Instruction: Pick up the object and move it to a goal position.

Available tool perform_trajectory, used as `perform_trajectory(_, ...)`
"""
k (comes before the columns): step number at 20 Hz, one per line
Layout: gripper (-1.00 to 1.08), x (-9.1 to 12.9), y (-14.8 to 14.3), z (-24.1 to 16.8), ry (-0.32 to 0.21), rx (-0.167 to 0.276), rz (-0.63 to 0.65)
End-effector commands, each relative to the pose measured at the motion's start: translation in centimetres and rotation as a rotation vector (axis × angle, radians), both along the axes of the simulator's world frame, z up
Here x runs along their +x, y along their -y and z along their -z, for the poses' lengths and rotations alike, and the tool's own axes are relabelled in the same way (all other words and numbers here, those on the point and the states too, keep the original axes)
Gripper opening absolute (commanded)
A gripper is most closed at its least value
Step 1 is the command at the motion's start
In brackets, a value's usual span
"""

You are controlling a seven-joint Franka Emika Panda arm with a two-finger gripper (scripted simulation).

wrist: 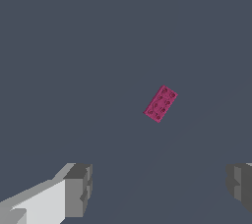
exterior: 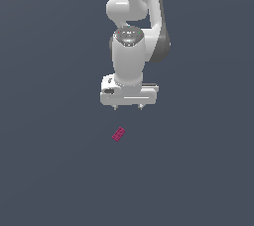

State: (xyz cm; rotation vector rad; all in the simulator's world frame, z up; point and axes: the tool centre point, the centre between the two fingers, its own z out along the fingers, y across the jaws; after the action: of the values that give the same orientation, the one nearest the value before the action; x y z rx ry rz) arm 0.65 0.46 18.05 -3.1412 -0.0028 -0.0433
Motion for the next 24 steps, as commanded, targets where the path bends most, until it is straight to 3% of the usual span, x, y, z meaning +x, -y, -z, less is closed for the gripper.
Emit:
perform_trajectory(1, 1.0, 0.0, 0.0, 0.0, 0.0, 0.0, 0.0)
perform_trajectory(10, 1.0, 0.8, 0.7, -1.7, 0.023, -0.03, -0.004)
perform_trajectory(17, 1.0, 1.0, 0.8, -1.2, 0.021, -0.026, 0.017)
perform_trajectory(24, 1.0, 1.8, 1.4, 1.1, 0.011, -0.014, 0.122)
